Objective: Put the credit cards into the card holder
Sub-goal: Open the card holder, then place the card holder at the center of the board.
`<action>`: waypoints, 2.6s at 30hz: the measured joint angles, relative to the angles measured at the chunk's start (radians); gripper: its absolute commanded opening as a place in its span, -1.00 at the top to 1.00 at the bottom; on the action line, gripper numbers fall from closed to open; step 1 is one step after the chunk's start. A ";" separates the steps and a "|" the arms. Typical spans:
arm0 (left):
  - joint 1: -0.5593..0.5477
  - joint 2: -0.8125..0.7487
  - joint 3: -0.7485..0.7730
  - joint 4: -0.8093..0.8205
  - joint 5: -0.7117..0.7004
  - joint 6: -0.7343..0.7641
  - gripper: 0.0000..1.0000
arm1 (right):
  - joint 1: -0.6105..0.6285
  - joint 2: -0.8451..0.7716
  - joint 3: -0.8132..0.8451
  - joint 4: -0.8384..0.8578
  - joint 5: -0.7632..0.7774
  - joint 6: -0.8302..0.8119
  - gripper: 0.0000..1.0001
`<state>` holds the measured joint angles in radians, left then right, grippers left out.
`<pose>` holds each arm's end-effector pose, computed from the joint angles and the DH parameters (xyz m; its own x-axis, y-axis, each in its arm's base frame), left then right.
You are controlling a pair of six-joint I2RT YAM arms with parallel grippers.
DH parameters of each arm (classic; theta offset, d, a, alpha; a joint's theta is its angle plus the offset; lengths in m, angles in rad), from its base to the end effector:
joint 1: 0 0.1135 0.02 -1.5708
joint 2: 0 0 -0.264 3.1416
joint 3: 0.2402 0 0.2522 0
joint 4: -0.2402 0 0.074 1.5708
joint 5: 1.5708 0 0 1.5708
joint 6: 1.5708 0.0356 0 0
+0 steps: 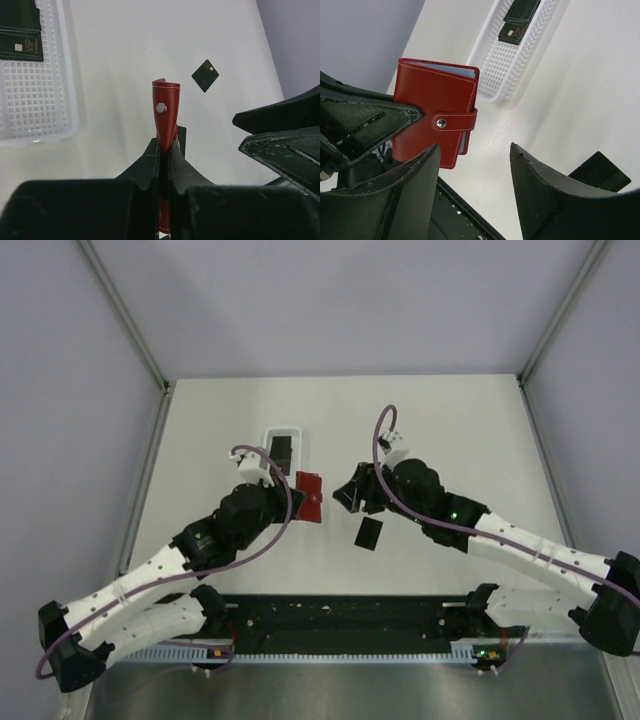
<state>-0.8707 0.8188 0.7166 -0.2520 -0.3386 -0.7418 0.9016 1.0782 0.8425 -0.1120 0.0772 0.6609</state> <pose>0.1317 -0.1380 0.3037 -0.5165 -0.3760 -0.7693 0.2329 0.8029 -0.5487 0.1574 0.1946 0.3099 -0.6193 0.2036 -0.7583 -0.4521 0.6972 0.5564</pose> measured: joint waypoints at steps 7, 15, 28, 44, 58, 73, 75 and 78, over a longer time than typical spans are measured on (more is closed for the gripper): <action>-0.016 0.006 0.003 -0.010 -0.019 -0.017 1.00 | 0.046 0.086 0.032 0.016 0.021 0.011 -0.15; -0.030 0.033 0.006 -0.010 -0.018 -0.019 1.00 | 0.079 0.167 0.076 0.032 0.018 0.015 -0.15; -0.038 0.039 0.008 -0.010 -0.018 -0.019 1.00 | 0.087 0.222 0.076 0.045 0.000 0.032 -0.14; -0.034 0.034 0.004 -0.004 -0.027 -0.019 1.00 | 0.120 0.317 0.255 -0.180 0.154 0.070 0.17; -0.040 -0.005 -0.003 0.016 -0.018 -0.024 1.00 | 0.105 0.139 0.082 -0.274 0.391 0.048 -0.02; -0.013 0.272 -0.042 0.250 0.048 0.036 0.97 | 0.087 -0.225 -0.094 -0.232 0.323 0.043 -0.08; 0.014 0.338 -0.034 0.266 0.087 0.045 0.97 | 0.064 -0.254 -0.113 -0.257 0.320 0.056 -0.04; 0.066 0.428 -0.030 0.314 0.153 0.061 0.92 | 0.026 -0.303 -0.162 -0.288 0.308 0.074 0.07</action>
<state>-0.8051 1.2465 0.6865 0.0624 -0.1856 -0.6811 0.9276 0.7753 0.6807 -0.4000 0.3855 0.7349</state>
